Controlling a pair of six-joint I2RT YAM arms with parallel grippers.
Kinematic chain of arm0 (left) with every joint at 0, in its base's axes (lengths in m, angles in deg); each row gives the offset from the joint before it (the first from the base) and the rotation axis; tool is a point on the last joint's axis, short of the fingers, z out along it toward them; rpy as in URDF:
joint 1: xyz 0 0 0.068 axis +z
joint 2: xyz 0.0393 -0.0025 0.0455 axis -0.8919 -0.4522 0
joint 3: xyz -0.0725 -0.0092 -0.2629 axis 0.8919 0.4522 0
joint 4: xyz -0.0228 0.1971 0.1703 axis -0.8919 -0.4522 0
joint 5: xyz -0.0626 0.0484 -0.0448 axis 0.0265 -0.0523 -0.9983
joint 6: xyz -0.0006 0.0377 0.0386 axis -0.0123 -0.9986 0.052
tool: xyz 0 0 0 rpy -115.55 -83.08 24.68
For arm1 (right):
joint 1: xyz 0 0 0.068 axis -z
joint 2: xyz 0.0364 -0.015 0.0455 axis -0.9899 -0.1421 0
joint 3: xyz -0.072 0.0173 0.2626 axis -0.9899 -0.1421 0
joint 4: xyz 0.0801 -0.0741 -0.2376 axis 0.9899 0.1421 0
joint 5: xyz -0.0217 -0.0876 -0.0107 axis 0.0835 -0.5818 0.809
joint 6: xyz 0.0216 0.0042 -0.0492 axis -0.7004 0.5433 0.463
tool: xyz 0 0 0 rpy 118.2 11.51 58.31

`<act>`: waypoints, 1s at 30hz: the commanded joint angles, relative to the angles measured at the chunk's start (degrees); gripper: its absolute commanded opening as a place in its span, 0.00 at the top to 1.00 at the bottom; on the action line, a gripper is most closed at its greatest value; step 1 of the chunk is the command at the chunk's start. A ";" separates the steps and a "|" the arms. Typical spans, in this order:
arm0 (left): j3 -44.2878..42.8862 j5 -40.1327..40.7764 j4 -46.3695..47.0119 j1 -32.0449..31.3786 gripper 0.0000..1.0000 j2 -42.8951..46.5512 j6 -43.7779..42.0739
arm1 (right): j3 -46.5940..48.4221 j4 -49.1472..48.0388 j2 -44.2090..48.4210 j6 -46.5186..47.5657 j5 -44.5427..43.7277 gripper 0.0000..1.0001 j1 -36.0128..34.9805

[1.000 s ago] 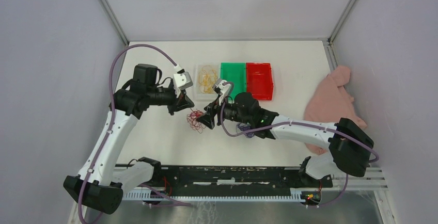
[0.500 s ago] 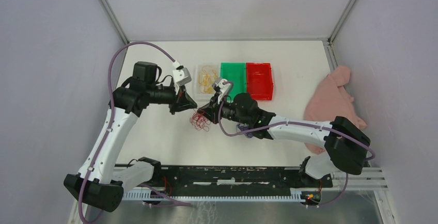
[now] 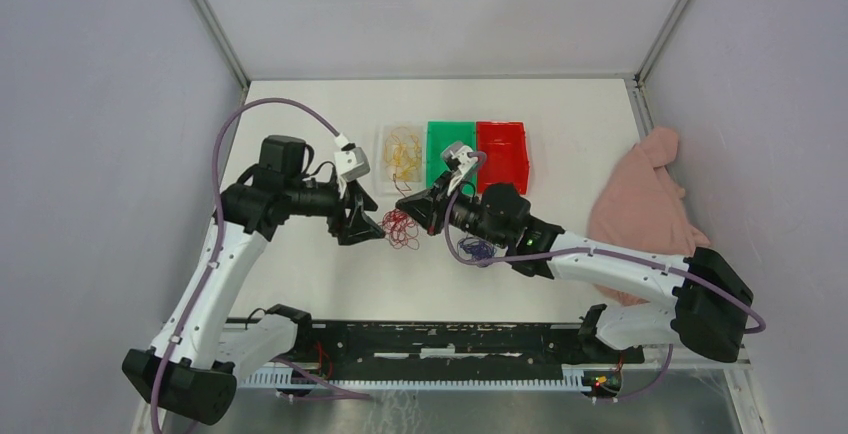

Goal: Untangle the cables
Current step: Untie the cable.

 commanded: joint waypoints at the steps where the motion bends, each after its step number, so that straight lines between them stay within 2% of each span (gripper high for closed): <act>1: 4.45 -3.59 8.40 0.05 0.27 3.83 3.40 | 0.69 -3.74 0.69 -4.47 2.08 0.98 -0.17; 4: 8.35 -4.36 18.25 0.03 0.28 7.21 9.98 | 1.71 -5.11 -0.47 -7.05 3.47 0.97 -0.15; 7: 11.28 -5.12 23.63 0.00 0.36 9.42 13.31 | 2.52 -7.10 -1.78 -9.29 4.42 0.97 -0.23; 11: 12.59 -7.23 19.95 0.06 0.45 9.03 11.45 | 3.71 -7.22 -2.05 -10.09 3.87 0.97 -0.56; 14: 13.83 -7.77 17.15 0.04 0.46 8.99 10.05 | 4.47 -6.55 -1.83 -9.75 2.72 0.97 -1.00; 19: 16.21 -3.35 18.89 -0.12 0.46 9.83 8.95 | 5.63 -5.87 -1.94 -9.99 2.12 0.97 -1.59; 23: 16.52 3.71 21.32 -0.10 0.59 9.79 8.53 | 5.49 -4.96 -1.32 -10.10 1.18 0.98 -1.80; 30: 17.98 10.65 21.11 -0.14 0.95 10.75 5.52 | 4.54 0.04 2.95 -8.41 -3.45 0.99 -1.74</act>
